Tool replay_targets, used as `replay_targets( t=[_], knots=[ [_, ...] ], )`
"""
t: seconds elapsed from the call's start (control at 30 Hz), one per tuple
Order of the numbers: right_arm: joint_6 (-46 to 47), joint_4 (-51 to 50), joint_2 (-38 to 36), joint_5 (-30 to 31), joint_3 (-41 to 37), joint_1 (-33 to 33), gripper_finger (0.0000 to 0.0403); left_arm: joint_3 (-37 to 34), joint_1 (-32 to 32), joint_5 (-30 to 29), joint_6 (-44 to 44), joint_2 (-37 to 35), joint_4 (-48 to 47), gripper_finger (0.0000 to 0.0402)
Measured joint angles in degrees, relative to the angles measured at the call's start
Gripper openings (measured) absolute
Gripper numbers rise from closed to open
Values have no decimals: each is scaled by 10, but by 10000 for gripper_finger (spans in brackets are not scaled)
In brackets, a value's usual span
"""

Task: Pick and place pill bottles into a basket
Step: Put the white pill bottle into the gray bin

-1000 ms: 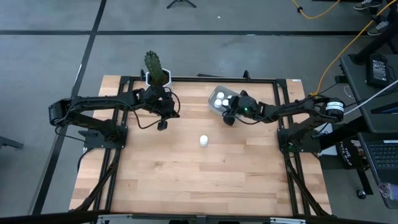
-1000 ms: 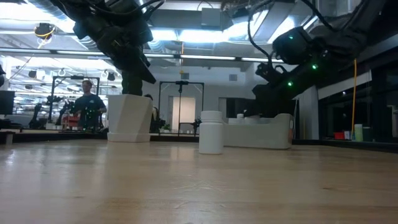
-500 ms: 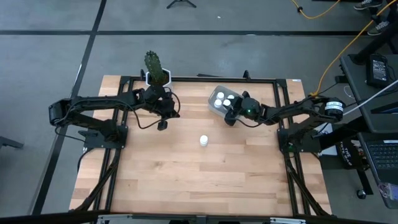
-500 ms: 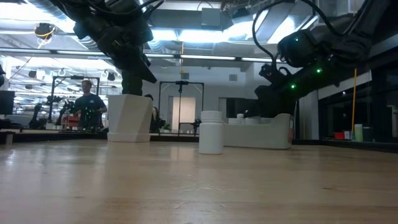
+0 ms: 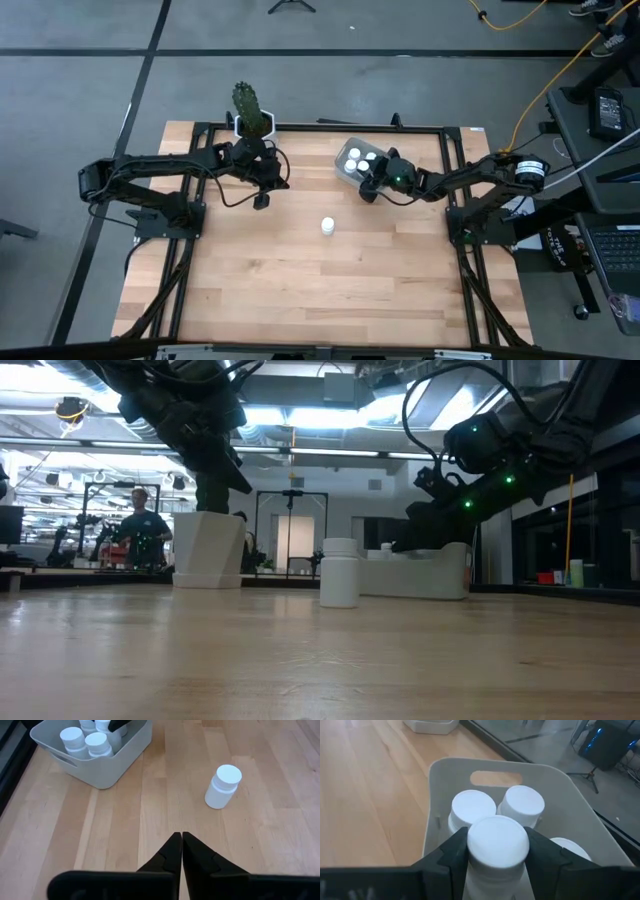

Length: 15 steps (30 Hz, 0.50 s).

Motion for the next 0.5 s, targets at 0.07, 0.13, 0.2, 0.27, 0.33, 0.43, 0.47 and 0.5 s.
replay_targets(
  t=[0.07, 0.13, 0.2, 0.27, 0.33, 0.43, 0.47, 0.5],
  knots=[
    [11, -2, 0, -3, 0, 0, 154, 0, 0, 0, 0, 0, 0, 10],
    [18, -5, 5, -3, 0, 0, 154, 0, 0, 0, 1, 0, 0, 10],
    [21, -5, 9, -4, 0, 0, 157, 0, 0, 0, 1, 0, 0, 7],
    [23, -1, 13, -4, 0, 0, 161, 0, 0, 0, 1, 0, 0, 4],
    [25, 0, 17, -4, 0, 0, 160, 0, 0, 0, 1, 0, 0, 2],
    [25, 1, 18, -4, 0, 0, 154, 0, 0, 0, 1, 0, 0, 2],
    [25, 2, 18, -4, 0, 0, 154, 0, 0, 0, 2, 0, 0, 3],
    [25, 2, 18, -4, 0, 0, 154, 0, 0, 0, 2, 0, 0, 5]
  ],
)
